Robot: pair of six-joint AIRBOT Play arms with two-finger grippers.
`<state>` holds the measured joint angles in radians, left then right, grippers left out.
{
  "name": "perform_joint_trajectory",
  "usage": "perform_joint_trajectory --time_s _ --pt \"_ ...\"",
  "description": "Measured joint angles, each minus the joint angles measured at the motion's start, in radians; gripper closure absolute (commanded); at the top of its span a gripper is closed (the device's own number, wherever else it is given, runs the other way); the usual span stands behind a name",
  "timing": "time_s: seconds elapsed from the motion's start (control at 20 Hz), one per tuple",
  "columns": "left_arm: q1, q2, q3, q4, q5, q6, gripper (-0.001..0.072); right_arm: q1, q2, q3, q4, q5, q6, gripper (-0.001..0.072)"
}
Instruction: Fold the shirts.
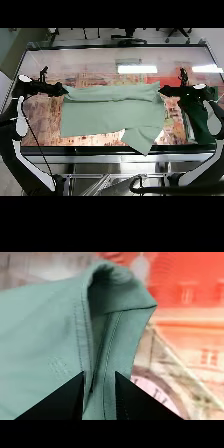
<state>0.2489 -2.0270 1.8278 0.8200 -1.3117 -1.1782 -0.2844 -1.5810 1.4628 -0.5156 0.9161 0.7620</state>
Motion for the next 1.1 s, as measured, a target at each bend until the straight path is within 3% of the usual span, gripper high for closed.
perform_joint_trajectory --time_s 0.1,0.25,0.5,0.7,0.85,1.1 --pt "0.001 0.000 0.031 0.001 -0.064 -0.035 0.0226 0.000 0.030 0.000 0.000 0.011 0.000 0.0476" --pt "0.016 0.025 0.064 0.035 -0.163 -0.100 0.0226 -0.025 0.111 0.000 -0.036 0.037 0.035 0.0343" --pt "0.069 0.180 -0.030 0.229 -0.310 -0.186 0.0226 -0.116 0.293 -0.025 -0.196 0.197 0.208 0.0351" --pt "0.141 0.385 -0.364 0.301 -0.258 -0.175 0.0226 -0.186 0.447 -0.174 -0.287 0.311 0.314 0.0341" --pt "0.183 0.500 -0.638 0.317 -0.160 -0.134 0.0226 -0.229 0.570 -0.348 -0.340 0.344 0.388 0.0215" --pt "0.204 0.572 -0.919 0.206 -0.005 -0.035 0.0227 -0.251 0.698 -0.620 -0.371 0.350 0.451 0.0214"
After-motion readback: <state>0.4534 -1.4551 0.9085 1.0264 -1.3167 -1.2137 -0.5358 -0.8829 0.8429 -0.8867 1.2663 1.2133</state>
